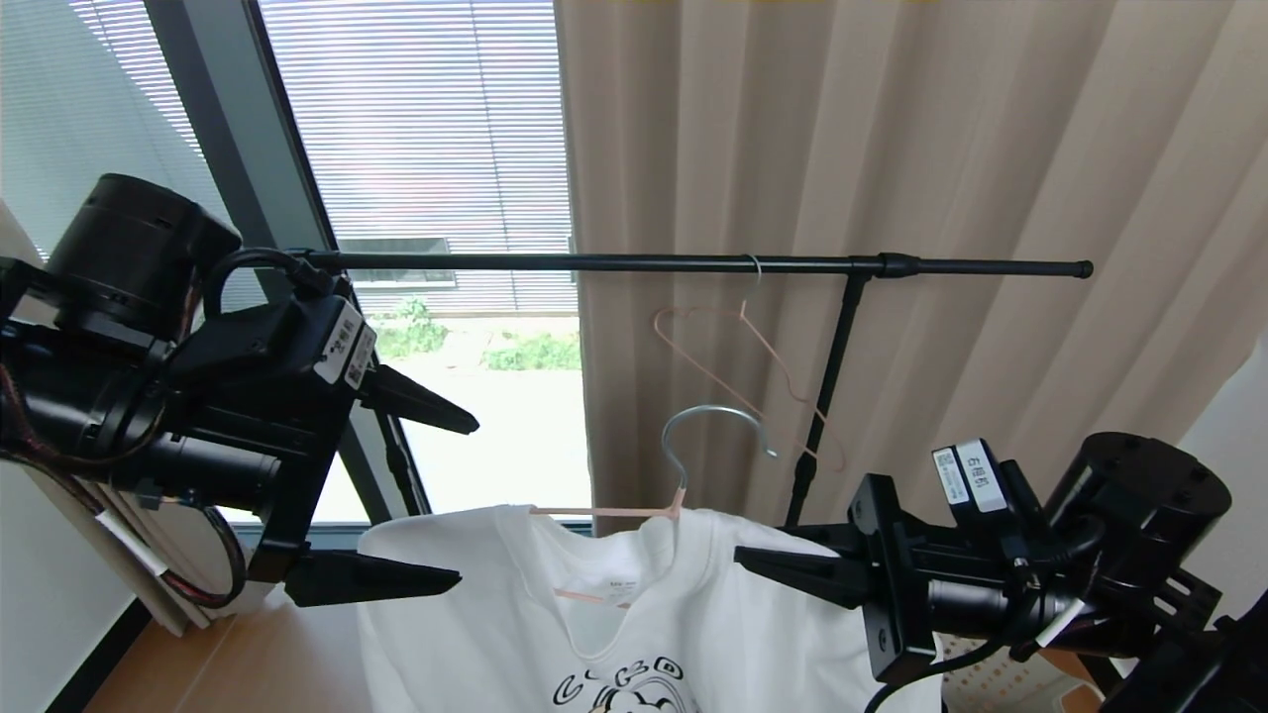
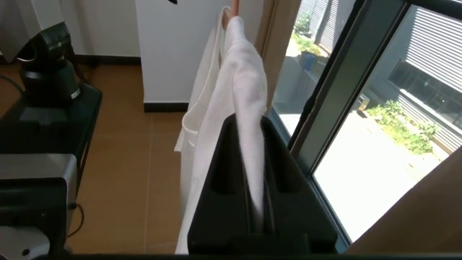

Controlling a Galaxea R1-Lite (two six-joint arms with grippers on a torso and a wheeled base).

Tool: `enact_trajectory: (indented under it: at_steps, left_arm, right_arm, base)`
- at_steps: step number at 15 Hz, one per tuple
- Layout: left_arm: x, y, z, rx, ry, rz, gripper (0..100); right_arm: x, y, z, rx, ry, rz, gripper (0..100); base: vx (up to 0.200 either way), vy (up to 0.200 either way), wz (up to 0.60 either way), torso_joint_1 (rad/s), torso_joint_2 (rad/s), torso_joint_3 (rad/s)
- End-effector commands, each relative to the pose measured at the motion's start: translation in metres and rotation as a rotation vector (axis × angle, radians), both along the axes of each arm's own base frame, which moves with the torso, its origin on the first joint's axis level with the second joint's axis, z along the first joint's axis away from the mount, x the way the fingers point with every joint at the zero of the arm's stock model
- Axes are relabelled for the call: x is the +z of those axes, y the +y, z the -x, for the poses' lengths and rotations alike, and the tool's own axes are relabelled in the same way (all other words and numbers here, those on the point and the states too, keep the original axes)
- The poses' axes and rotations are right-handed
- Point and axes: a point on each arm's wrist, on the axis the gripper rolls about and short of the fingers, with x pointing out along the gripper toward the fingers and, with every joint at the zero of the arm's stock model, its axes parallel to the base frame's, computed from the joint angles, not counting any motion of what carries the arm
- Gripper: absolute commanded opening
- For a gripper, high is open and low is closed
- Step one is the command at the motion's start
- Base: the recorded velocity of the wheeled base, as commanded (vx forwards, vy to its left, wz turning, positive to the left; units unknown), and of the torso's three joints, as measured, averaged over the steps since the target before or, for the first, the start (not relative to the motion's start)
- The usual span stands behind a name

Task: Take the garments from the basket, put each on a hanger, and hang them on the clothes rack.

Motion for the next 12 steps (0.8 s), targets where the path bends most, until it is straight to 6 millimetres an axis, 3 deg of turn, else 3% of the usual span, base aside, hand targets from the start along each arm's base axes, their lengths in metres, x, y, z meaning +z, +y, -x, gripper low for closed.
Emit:
enact_trajectory:
  at_steps: [1,6,12]
  left_arm:
    - [-0.010,-0.008,-0.006,-0.027,0.035,-0.012,100]
    - [-0.016,-0.025,-0.009,-0.085,0.059,-0.020,100]
    - [-0.027,-0.040,-0.026,-0.114,0.094,-0.032,100]
  right_arm:
    - [0.000,0.000,0.001,0.005,-0.009,0.003,0]
    - [0.001,0.001,0.003,0.008,-0.013,0.002,0]
    - [0.004,0.001,0.008,0.022,-0.022,-0.004,0]
  base:
    - [0.000,0.000,0.00,0.000,0.00,0.000]
    - [0.000,0.000,0.00,0.000,0.00,0.000]
    - [0.000,0.000,0.00,0.000,0.00,0.000]
